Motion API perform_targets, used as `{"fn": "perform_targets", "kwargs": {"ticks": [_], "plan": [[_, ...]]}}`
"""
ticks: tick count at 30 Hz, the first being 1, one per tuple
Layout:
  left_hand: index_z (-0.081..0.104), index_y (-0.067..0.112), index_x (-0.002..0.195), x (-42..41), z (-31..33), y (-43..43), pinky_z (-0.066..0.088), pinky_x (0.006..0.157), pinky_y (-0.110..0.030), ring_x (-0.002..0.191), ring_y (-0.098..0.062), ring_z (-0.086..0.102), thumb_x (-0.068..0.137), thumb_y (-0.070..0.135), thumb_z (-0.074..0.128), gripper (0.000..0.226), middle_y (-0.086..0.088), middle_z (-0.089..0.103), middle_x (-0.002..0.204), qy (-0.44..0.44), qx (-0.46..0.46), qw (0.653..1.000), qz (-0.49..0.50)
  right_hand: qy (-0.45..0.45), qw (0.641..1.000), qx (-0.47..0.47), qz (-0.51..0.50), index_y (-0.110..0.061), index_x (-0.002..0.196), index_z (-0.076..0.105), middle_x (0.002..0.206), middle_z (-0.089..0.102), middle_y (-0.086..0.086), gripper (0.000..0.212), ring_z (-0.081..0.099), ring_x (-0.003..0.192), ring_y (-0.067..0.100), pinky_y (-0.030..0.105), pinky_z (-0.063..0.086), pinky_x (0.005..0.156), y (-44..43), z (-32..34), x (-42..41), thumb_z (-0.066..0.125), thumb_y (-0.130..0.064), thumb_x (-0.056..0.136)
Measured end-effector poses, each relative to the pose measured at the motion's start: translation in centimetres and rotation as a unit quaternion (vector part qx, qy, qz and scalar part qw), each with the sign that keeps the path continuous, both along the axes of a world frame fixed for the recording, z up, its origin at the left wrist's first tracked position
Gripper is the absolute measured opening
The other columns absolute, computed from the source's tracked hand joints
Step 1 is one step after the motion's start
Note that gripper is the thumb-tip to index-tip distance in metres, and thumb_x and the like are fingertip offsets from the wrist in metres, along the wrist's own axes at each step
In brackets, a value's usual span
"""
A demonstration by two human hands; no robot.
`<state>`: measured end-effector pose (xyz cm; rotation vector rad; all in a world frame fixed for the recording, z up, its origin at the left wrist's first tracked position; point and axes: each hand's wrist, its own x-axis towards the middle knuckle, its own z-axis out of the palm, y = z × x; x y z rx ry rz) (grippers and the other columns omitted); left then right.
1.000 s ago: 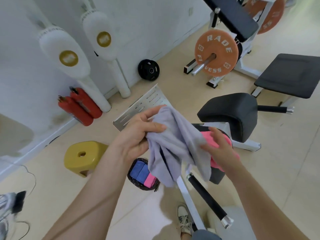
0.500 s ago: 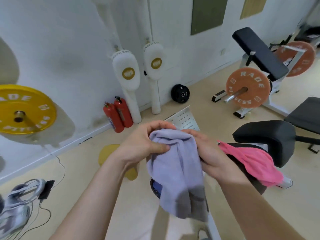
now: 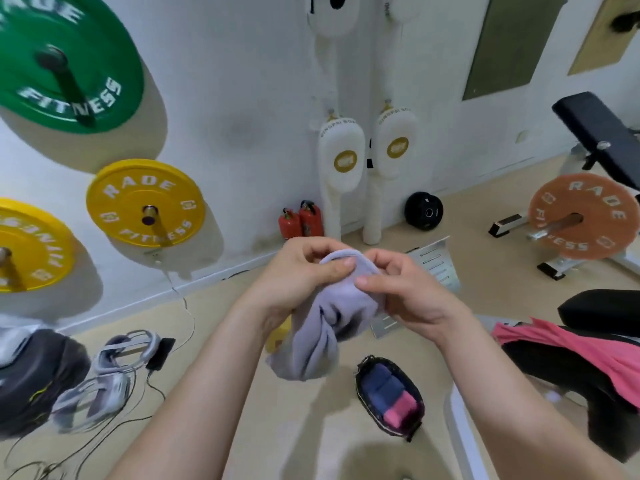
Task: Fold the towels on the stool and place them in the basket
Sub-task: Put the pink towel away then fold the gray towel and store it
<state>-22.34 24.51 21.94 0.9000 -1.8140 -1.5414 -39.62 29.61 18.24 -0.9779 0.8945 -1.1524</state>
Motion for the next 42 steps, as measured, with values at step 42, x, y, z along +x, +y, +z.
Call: {"fn": "perform_targets", "kwargs": {"ticks": [42], "plan": [[0.063, 0.035, 0.085, 24.1, -20.2, -48.7, 0.048, 0.071, -0.029, 0.09, -0.018, 0.061, 0.088, 0.017, 0.045, 0.026, 0.007, 0.068, 0.094, -0.503, -0.078, 0.859, 0.058, 0.474, 0.846, 0.189, 0.155, -0.003, 0.069, 0.063, 0.055, 0.051, -0.004, 0.036, 0.042, 0.05, 0.006, 0.017, 0.031, 0.049, -46.2, -10.0, 3.4, 0.067, -0.035, 0.087]]}}
